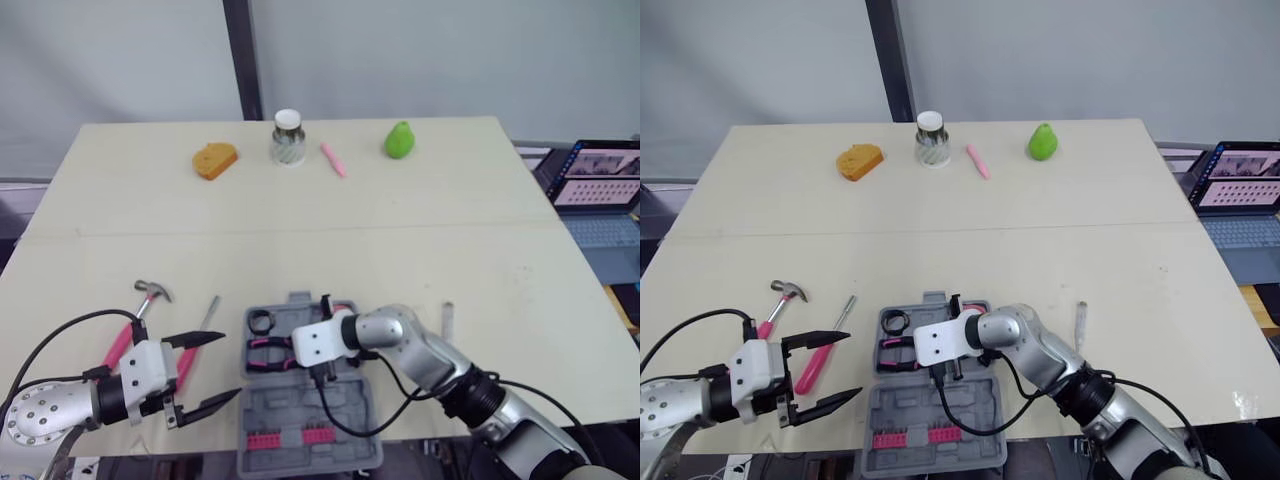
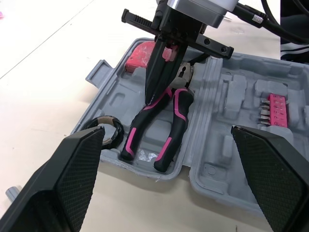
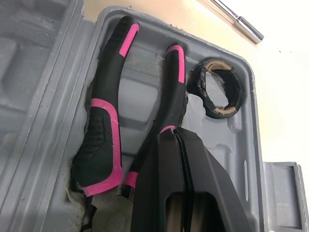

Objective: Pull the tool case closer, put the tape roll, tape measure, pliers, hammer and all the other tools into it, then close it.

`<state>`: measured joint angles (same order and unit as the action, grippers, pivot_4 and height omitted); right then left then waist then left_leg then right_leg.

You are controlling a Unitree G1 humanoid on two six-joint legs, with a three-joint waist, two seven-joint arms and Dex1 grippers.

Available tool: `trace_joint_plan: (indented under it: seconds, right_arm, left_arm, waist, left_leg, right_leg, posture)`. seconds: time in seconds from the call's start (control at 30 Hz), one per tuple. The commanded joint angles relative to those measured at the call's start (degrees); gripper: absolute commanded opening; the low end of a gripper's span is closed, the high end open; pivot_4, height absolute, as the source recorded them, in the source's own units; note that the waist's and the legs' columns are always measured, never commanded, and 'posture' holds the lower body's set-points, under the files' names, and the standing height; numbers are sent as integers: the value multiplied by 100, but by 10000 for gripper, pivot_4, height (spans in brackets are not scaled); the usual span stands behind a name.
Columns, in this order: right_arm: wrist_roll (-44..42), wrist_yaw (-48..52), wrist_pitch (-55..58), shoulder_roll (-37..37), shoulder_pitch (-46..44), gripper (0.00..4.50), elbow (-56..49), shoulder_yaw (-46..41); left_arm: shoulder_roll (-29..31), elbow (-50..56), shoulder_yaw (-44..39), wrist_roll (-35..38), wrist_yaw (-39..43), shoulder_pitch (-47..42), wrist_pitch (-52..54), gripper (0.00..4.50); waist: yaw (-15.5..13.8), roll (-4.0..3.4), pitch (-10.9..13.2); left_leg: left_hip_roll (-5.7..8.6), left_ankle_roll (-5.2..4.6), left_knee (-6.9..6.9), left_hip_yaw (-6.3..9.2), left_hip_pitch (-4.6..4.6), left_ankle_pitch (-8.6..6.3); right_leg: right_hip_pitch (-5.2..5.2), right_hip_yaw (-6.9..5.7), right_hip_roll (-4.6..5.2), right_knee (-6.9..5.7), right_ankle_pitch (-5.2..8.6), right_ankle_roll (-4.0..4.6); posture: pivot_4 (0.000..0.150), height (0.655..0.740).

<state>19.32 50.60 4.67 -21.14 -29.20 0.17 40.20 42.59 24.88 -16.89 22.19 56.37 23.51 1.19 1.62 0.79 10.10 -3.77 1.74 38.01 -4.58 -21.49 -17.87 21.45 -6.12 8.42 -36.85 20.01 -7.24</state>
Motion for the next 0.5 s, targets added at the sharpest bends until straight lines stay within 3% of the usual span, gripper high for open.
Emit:
trace_joint_plan:
  seconds: [0.03, 0.2, 0.33, 0.5]
  right_arm:
    - [234, 214, 112, -71, 231, 228, 454, 285]
    - [-10, 178, 198, 50, 267, 228, 480, 37]
    - [-1642, 450, 710, 419, 579, 228, -305, -1086]
    - [-3401, 629, 1969, 125, 875, 228, -1649, -2574]
  left_arm:
    - [-18, 116, 10, -19, -41, -7, -29, 45000]
    - [-15, 46, 55, -38, -53, -88, -23, 45000]
    - [-10, -22, 65, 152, -174, -303, 352, 45000]
    - [40, -267, 21, 601, -248, -722, 1176, 45000]
  waist:
    - [0, 1, -3]
    - [1, 2, -5]
    - [-2, 0, -3]
    - [-6, -7, 7]
  left_leg:
    - [0, 0, 0, -1, 1, 0]
    - [-3, 1, 0, -4, 5, -1]
    - [-5, 1, -3, -5, 4, -1]
    - [-4, -9, -2, -7, -6, -7]
  right_leg:
    - [0, 1, 0, 0, 0, 0]
    - [0, 3, 0, -2, 0, 1]
    - [2, 3, 0, -2, 2, 3]
    - [6, 4, 2, 2, 1, 3]
  posture:
    - [1500, 7400]
    - [1500, 7400]
    - [1500, 7400]
    - [1500, 7400]
